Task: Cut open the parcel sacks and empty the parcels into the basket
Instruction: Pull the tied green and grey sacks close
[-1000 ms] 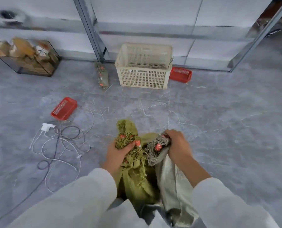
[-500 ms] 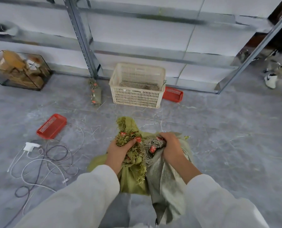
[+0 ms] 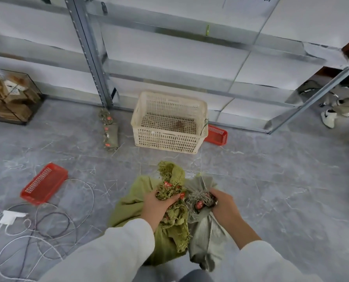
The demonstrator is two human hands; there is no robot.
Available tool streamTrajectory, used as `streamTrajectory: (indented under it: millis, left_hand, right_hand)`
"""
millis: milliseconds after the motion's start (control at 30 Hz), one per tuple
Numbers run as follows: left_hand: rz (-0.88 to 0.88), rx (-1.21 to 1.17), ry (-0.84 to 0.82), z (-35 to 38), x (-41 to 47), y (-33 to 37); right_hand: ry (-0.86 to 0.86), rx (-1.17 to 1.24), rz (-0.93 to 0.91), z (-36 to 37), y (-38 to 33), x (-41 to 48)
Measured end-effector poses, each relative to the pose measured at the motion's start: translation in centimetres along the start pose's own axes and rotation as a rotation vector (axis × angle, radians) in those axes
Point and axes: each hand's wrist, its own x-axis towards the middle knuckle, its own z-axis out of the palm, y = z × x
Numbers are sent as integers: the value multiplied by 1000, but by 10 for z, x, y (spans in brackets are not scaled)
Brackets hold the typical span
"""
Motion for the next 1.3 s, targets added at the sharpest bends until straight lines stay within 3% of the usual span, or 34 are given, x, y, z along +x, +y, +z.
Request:
streamTrajectory:
  millis: [733,1033,1300]
  left_hand:
    - [-134,325,218,42,321,84]
    - [-38,345,230,61,427,99]
    - [-49,301,143,80,525,43]
  right_hand:
    - [-320,-144,-60,24,-11,365]
    - [-267,-109,52,46,-9,455]
    - [-85,-61,246,113,41,511]
